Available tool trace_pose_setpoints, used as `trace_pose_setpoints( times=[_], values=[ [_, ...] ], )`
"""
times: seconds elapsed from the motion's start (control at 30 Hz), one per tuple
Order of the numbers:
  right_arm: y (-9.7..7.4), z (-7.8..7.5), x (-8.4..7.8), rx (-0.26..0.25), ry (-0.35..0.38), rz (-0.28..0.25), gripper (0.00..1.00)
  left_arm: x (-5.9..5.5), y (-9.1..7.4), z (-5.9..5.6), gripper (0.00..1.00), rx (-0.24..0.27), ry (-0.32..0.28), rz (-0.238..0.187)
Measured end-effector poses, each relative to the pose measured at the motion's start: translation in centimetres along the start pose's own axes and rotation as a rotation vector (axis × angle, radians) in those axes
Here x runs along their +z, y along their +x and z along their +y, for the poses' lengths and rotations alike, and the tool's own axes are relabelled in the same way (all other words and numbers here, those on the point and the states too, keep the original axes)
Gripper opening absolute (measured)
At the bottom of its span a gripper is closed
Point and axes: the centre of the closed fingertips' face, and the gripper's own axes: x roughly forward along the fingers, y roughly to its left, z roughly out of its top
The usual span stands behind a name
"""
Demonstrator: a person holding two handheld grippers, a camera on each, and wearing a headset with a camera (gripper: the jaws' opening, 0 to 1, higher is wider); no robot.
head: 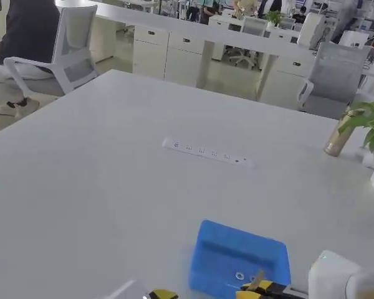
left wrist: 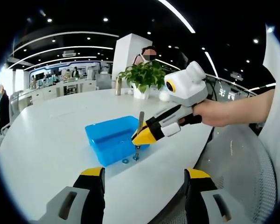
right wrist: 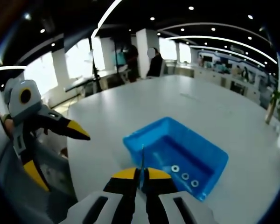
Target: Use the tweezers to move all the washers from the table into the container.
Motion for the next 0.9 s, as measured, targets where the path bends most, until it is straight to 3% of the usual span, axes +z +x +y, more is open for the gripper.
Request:
trace_pose_setpoints(
  times=[0.03, 0.2, 0.5, 0.6, 0.67, 0.73, 0.8, 0.9],
  values=[
    [0.0, 0.2, -0.5, 0.004, -0.017, 0.03, 0.03, 0.0, 0.0, 0.0, 0.69, 0.0, 0.003, -0.001],
    [-0.3, 0.8, -0.5, 0.031, -0.06, 0.023, 0.03, -0.1, -0.2, 0.8, 0.7, 0.043, -0.019, 0.002],
    [-1.1, 0.5, -0.8, 0.109, -0.082, 0.008, 0.03, 0.0, -0.2, 0.9, 0.7, 0.049, -0.03, -0.013],
    [-1.3, 0.8, -1.0, 0.14, -0.091, 0.015, 0.02, -0.1, -0.2, 0.9, 0.7, 0.054, -0.02, -0.005],
    [-1.6, 1.4, -0.9, 0.173, -0.136, 0.012, 0.03, -0.7, -0.1, 1.1, 0.7, 0.064, -0.029, 0.022],
    [-1.6, 1.0, -1.1, 0.165, -0.164, 0.018, 0.03, -0.7, -0.3, 1.4, 0.7, 0.082, -0.031, 0.021],
    [-1.8, 0.6, -1.0, 0.153, -0.165, 0.017, 0.03, -0.2, -0.4, 1.6, 0.7, 0.087, -0.054, -0.011],
    [-1.8, -0.1, 0.0, 0.115, -0.147, -0.031, 0.03, -0.1, -0.6, 1.9, 0.7, 0.096, -0.066, -0.023]
  ],
)
